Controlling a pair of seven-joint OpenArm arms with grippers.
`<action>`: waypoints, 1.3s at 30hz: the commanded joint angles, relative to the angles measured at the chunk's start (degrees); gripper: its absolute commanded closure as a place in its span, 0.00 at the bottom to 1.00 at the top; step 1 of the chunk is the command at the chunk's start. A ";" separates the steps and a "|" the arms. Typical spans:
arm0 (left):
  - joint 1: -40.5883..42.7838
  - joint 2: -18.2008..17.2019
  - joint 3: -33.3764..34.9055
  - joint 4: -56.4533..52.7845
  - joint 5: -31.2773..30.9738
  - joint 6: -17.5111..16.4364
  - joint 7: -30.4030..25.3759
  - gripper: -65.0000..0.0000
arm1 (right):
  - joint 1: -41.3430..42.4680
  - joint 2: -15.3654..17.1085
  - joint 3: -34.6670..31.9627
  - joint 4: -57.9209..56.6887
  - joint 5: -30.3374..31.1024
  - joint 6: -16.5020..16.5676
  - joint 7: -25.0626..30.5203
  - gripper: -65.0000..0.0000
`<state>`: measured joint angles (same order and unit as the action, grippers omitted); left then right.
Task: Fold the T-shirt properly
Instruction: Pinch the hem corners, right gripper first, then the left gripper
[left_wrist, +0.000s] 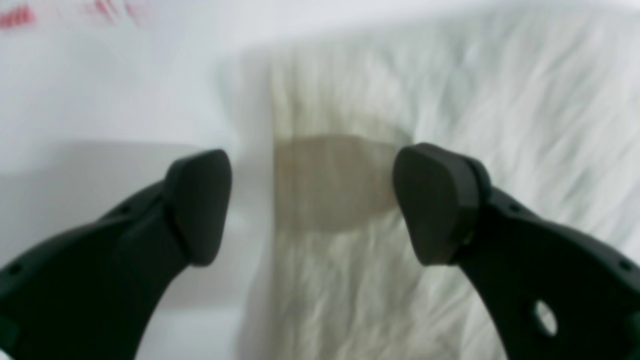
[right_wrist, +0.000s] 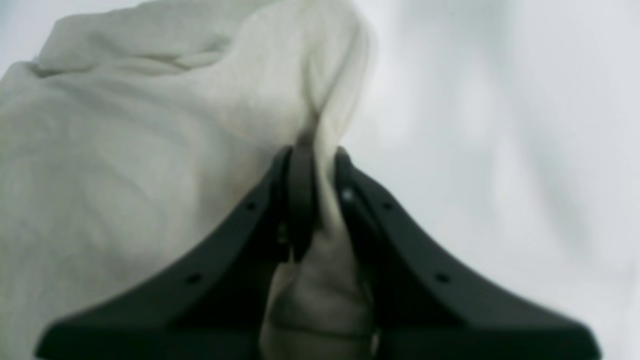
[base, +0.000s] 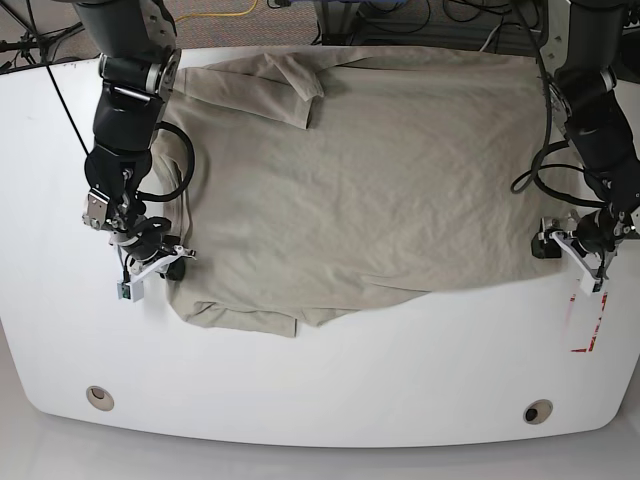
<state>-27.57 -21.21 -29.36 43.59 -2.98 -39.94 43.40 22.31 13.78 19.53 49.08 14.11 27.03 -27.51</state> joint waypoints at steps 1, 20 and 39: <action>-2.10 -0.90 0.05 0.14 0.21 -0.06 0.25 0.22 | 1.04 0.50 0.21 0.81 -0.09 -0.08 -0.32 0.91; -2.19 1.56 3.83 -0.30 0.13 -0.06 -1.42 0.22 | 1.04 0.42 0.21 0.81 -0.09 -0.08 -0.32 0.91; -2.19 3.15 4.00 -0.30 0.39 -0.06 -1.59 1.00 | 1.04 0.42 0.12 0.55 -0.09 0.01 1.62 0.91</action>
<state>-28.60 -17.32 -25.43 42.81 -2.90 -39.92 41.04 22.13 13.65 19.62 49.06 14.13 27.05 -26.17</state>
